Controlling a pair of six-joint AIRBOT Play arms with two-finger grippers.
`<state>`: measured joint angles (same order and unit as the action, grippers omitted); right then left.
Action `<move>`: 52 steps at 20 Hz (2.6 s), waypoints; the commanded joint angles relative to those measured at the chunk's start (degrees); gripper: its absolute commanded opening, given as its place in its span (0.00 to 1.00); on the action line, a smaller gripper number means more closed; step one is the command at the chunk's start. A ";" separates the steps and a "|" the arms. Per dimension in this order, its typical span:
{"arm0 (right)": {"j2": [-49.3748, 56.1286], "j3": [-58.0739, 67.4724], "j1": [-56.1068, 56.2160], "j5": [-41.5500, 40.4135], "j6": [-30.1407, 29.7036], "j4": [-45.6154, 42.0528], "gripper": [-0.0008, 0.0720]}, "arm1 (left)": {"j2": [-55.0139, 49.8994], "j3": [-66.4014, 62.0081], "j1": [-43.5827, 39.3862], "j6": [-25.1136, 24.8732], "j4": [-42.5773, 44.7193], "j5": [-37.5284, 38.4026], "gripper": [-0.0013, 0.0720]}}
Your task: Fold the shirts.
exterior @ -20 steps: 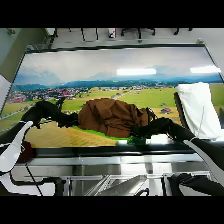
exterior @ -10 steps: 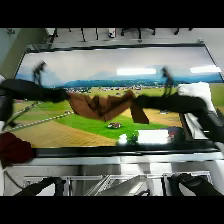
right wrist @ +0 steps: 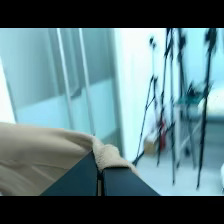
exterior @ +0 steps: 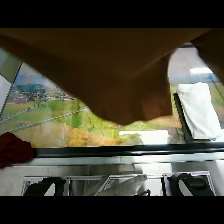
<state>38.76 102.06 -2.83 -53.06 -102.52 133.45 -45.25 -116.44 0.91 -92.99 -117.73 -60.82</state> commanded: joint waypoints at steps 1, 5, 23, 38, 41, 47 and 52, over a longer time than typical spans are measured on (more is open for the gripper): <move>1.03 3.52 -0.81 -0.98 -0.13 -0.76 0.04 | 4.68 3.58 0.07 1.25 2.67 7.58 0.04; 10.12 3.34 -0.61 -6.99 -0.13 2.08 0.04 | -1.09 12.33 -0.24 1.14 1.44 8.33 0.04; 45.05 -18.23 0.55 2.27 1.38 -5.49 0.04 | -53.09 9.66 -12.76 -2.51 1.07 4.26 0.49; 57.44 -18.38 0.44 -2.01 4.00 -14.51 0.04 | -30.38 69.55 -13.31 4.28 -10.64 4.94 0.83; 57.44 -18.38 0.44 -2.25 4.00 -14.51 0.04 | -29.86 77.59 -20.74 4.66 -16.37 17.42 0.83; 57.44 -18.38 0.44 -3.13 4.00 -14.56 0.04 | -37.73 73.11 -24.20 5.46 -17.18 24.04 0.83; 55.67 -18.38 0.42 -5.18 5.79 -20.46 0.04 | -44.13 66.84 -22.05 3.50 -16.70 24.35 0.05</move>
<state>95.59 83.70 -2.37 -56.51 -98.15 117.25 -86.35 -46.61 -22.24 -87.96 -134.98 -37.50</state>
